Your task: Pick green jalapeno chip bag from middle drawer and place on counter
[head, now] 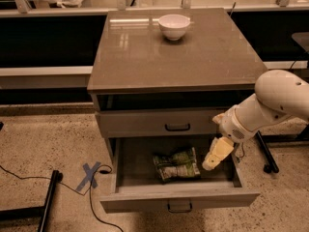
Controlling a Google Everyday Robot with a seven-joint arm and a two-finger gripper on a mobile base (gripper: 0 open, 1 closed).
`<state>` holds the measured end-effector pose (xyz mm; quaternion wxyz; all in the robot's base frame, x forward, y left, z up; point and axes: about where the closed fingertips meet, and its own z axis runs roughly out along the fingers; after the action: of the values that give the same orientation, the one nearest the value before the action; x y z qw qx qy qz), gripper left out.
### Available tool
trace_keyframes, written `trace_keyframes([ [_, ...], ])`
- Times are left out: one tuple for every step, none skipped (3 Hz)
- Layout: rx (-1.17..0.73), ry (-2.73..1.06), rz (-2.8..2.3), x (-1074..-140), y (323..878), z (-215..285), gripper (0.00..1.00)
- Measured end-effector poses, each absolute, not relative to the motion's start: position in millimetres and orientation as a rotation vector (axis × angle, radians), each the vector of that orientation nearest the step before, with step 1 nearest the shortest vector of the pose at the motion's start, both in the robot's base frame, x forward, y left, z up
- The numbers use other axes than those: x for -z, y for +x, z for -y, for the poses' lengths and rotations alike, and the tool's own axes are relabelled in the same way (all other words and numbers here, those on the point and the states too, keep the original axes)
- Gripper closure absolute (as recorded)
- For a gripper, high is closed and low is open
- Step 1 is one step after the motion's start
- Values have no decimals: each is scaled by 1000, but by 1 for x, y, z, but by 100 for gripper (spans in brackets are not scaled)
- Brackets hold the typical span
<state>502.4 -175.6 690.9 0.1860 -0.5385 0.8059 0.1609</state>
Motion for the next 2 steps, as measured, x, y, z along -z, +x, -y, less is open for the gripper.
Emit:
trace_keyframes([
  [-398,-1469,-2291,-674,513,176,0],
  [-319,-1441,-2284,-636,525,183,18],
])
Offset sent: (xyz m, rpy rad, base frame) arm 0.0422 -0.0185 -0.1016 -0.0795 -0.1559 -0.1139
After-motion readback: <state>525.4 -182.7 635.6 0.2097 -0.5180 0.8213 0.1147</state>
